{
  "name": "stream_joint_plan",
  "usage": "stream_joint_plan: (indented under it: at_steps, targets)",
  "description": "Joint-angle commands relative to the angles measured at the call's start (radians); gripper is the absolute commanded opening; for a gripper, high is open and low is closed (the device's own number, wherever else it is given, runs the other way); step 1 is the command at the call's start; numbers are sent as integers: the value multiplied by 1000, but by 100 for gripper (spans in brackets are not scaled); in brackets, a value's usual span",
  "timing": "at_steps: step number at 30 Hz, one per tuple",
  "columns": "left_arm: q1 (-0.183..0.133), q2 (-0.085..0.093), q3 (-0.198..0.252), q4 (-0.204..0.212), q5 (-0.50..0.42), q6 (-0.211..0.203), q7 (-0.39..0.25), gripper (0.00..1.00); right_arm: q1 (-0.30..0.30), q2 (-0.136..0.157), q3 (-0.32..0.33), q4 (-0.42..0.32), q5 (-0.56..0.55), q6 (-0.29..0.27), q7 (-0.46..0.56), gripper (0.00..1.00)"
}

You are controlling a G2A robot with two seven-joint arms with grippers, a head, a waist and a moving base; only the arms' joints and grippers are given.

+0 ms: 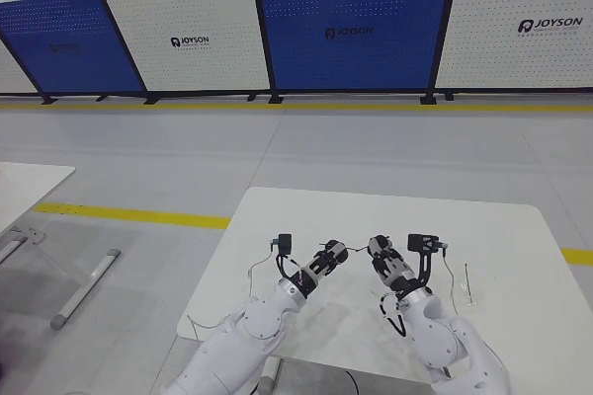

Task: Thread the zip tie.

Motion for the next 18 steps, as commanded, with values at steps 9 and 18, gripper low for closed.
stream_joint_plan:
  at_steps: [9,18]
  targets:
    - [0,0,0,0,0,0,0,0,-5,-2,7,0,4,-2,-24,0]
    - [0,0,0,0,0,0,0,0,-16,-2,17,-9,3,-2,-30,0]
